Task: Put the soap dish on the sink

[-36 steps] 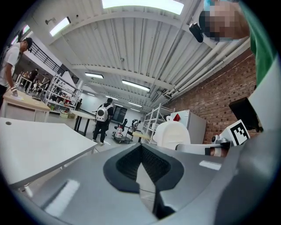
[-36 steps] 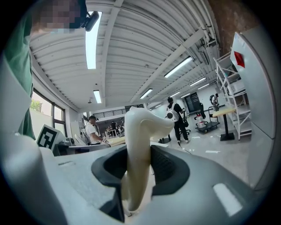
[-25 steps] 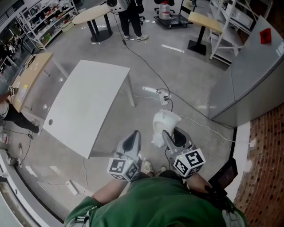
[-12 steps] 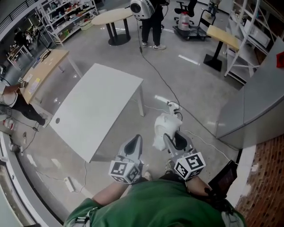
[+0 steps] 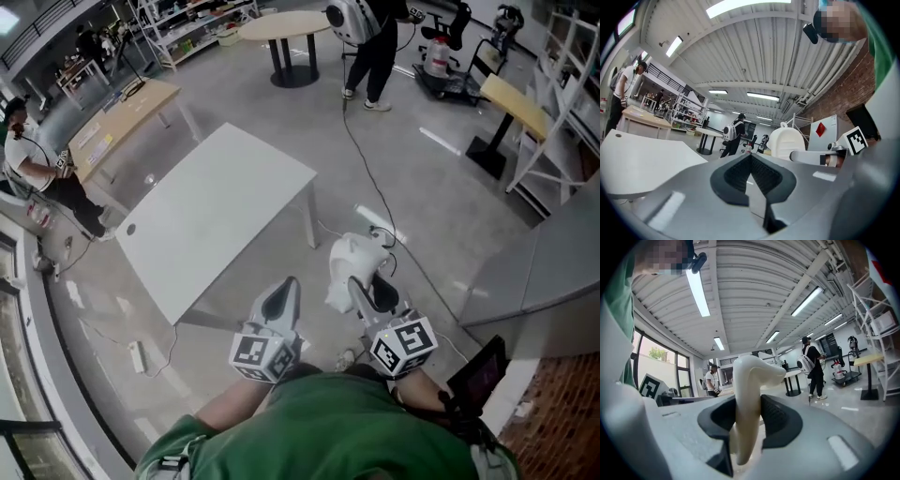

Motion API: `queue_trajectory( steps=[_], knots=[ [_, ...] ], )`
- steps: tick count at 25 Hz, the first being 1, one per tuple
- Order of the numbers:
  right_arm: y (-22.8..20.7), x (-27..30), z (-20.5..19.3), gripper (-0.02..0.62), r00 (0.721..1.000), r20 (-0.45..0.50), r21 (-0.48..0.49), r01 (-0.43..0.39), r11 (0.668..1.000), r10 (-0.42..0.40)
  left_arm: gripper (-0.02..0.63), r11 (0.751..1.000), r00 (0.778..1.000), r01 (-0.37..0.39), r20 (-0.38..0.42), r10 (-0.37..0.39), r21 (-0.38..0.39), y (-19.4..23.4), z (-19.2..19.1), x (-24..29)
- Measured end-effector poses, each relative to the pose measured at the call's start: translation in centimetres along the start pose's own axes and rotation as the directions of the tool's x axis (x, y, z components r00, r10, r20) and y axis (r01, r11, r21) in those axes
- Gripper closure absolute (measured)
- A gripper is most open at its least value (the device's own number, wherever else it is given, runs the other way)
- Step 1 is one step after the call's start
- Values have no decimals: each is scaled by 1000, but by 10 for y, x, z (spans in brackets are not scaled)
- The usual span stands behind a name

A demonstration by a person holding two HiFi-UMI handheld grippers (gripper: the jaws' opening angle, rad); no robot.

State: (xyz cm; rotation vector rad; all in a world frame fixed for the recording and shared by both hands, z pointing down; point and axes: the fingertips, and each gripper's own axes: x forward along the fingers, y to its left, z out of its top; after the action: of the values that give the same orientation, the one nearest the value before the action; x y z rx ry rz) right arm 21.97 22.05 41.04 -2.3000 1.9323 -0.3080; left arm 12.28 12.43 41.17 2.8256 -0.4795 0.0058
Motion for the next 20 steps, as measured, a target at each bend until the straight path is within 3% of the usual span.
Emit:
queue_trajectory(
  steps=[9,20],
  knots=[
    [-14,25,0,457,987,-28,5,-158,987,158,600,987,987,-161,33,160,9,5,-2,3],
    [14,100,9,457,955,-93,-10,-284,959,282,600,959,957,-282,60,283,-29,70,20,5]
  ],
)
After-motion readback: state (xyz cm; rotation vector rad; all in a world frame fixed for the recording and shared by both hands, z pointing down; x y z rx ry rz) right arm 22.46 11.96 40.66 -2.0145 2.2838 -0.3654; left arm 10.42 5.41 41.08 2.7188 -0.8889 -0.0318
